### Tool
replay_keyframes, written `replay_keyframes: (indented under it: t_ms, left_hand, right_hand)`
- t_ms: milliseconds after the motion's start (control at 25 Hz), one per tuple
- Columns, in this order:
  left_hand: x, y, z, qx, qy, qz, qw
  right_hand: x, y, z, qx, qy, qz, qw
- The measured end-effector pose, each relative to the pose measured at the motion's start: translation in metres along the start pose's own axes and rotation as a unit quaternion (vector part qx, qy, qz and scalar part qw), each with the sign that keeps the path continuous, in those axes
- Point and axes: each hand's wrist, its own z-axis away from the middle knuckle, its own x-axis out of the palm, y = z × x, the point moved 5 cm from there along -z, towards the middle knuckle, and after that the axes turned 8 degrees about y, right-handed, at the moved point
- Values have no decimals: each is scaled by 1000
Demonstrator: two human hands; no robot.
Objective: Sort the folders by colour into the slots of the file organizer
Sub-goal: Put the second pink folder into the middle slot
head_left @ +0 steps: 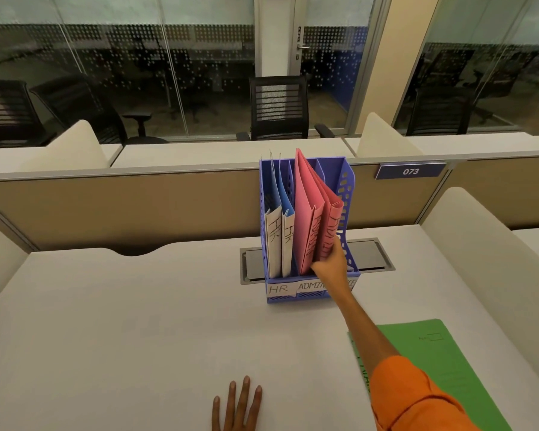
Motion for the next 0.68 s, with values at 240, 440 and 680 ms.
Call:
replay_keyframes:
  t_ms: [240, 440, 680]
  left_hand:
    - [-1, -3, -10, 16, -22, -3, 1000]
    - [-1, -3, -16, 41, -58, -20, 997]
    - [-5, 4, -1, -2, -62, 56, 996]
  right_hand:
    - [-3, 1, 25, -3, -57, 14, 998]
    - [-28, -2, 51, -7, -59, -22, 998]
    - [-73, 24, 107, -3, -46, 21, 999]
